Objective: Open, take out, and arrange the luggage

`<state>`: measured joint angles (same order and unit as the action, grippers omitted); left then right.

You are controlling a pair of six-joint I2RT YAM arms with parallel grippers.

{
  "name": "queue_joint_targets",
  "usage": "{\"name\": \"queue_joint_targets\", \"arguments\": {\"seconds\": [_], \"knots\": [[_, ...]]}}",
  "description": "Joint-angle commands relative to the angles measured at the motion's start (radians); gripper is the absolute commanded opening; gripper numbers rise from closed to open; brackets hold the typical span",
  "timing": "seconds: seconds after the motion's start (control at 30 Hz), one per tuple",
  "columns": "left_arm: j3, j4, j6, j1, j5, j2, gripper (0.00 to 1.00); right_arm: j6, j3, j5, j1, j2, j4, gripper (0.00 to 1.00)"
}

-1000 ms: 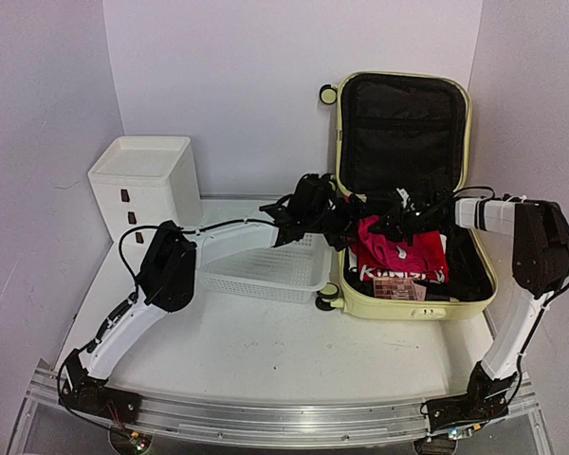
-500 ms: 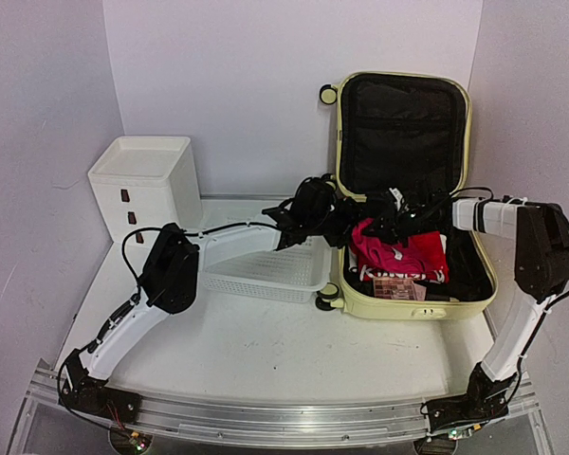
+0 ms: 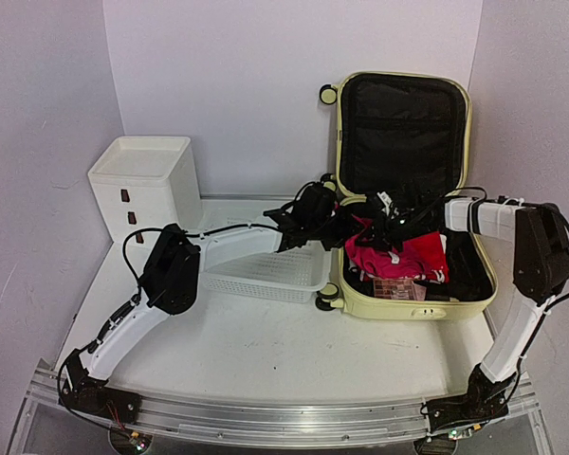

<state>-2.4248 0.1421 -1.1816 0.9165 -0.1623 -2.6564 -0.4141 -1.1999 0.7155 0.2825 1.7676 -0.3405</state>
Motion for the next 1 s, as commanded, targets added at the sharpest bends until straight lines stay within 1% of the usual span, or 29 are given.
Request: {"name": "queue_joint_targets", "arguments": {"seconds": [0.0,0.07,0.13,0.17,0.27,0.33,0.47,0.57,0.67,0.8,0.97], "knots": [[0.009,0.047,0.08,-0.01,0.038,0.037,0.2,0.045,-0.066,-0.026,0.037,-0.067,-0.101,0.15],[0.011,0.06,0.121,-0.01,0.037,0.055,0.13,0.057,-0.084,-0.056,0.037,-0.081,-0.16,0.34],[0.029,0.069,0.163,-0.01,0.032,0.089,0.06,0.073,-0.103,-0.097,0.036,-0.116,-0.229,0.48],[0.045,0.073,0.179,-0.011,0.03,0.111,0.04,0.086,-0.11,-0.122,0.034,-0.14,-0.265,0.55],[0.089,0.106,0.238,-0.011,0.01,0.178,0.01,0.116,-0.116,-0.201,0.03,-0.235,-0.34,0.71],[0.105,0.158,0.281,-0.013,0.003,0.221,0.0,0.135,-0.115,-0.24,0.019,-0.285,-0.378,0.77],[0.165,0.189,0.308,-0.029,-0.069,0.302,0.0,0.155,-0.114,-0.284,0.002,-0.336,-0.452,0.79],[0.19,0.234,0.298,-0.059,-0.169,0.34,0.0,0.158,-0.096,-0.304,0.001,-0.367,-0.469,0.79],[0.223,0.285,0.321,-0.093,-0.249,0.38,0.0,0.162,-0.081,-0.329,0.001,-0.382,-0.48,0.79],[0.287,0.329,0.399,-0.156,-0.319,0.435,0.0,0.161,-0.073,-0.34,0.001,-0.39,-0.494,0.79],[0.309,0.411,0.526,-0.25,-0.392,0.437,0.0,0.16,-0.084,-0.347,0.001,-0.4,-0.514,0.79]]}}
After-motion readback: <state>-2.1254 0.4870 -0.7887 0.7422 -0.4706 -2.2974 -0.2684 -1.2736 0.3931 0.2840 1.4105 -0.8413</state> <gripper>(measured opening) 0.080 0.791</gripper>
